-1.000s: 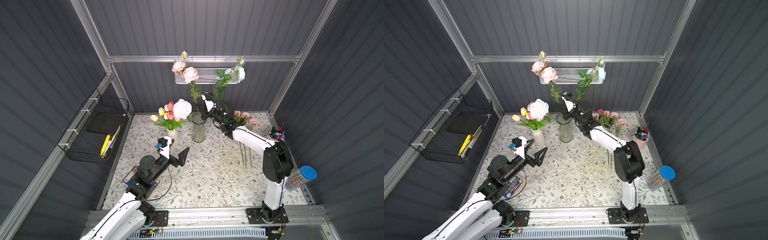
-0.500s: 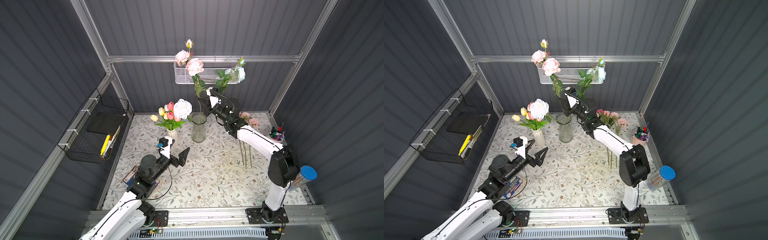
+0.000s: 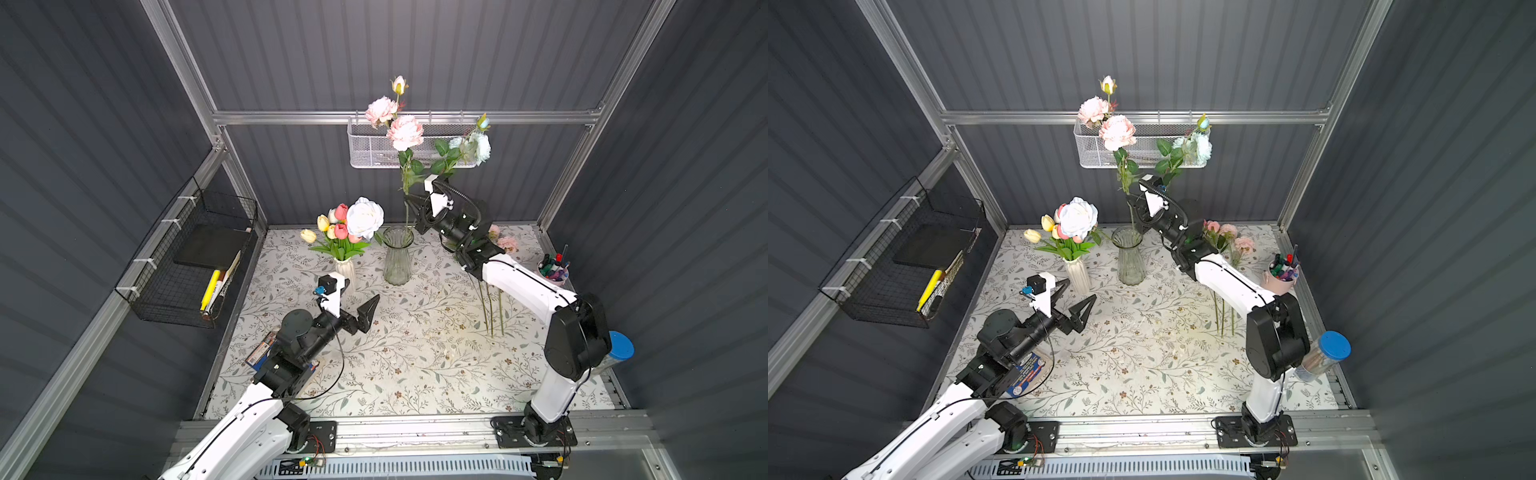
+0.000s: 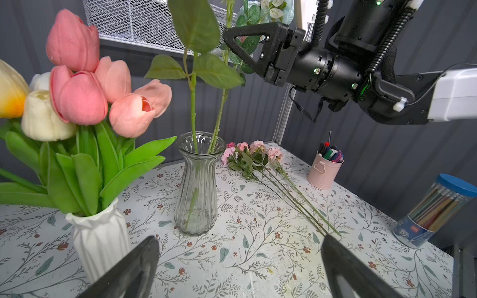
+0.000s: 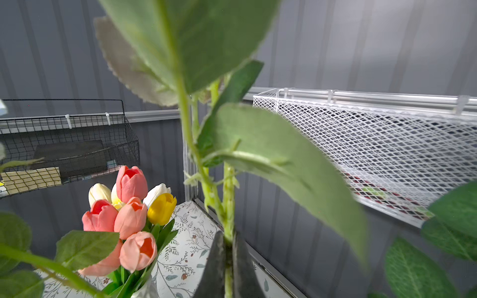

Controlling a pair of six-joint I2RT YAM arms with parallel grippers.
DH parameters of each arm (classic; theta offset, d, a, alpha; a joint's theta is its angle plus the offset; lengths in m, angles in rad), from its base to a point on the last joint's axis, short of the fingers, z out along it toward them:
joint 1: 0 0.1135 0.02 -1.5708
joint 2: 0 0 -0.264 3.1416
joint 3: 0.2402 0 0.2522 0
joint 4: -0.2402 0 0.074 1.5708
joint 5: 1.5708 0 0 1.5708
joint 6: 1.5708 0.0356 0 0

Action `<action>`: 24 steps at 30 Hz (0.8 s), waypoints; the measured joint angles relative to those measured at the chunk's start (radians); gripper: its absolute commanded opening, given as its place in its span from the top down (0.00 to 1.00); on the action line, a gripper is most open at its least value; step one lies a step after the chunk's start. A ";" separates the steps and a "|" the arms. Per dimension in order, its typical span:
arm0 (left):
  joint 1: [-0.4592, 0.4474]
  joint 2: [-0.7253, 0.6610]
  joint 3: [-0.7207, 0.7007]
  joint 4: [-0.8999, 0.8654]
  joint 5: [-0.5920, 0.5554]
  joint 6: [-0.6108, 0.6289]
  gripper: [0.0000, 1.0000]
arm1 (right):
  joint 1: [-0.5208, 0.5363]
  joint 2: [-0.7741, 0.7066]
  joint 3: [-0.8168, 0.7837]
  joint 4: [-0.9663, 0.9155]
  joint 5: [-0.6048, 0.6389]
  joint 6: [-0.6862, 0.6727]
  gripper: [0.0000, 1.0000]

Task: Pick out pink flowers from the vase
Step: Pick up the flower from the vase.

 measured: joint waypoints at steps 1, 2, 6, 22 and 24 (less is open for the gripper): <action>0.000 0.000 0.000 0.000 0.000 0.000 0.01 | 0.000 0.000 0.000 0.003 -0.002 0.004 1.00; 0.000 0.000 0.000 0.000 0.000 0.000 0.01 | 0.000 0.000 0.000 0.006 -0.003 0.008 1.00; 0.000 0.000 0.000 0.000 0.000 0.000 0.01 | 0.000 0.000 0.010 0.009 -0.011 0.018 1.00; 0.000 0.027 0.018 0.021 0.005 0.031 0.03 | 0.000 -0.187 0.087 -0.151 0.015 0.030 1.00; 0.000 0.063 0.048 0.017 0.011 0.042 0.03 | 0.000 -0.237 0.051 -0.189 0.046 0.026 1.00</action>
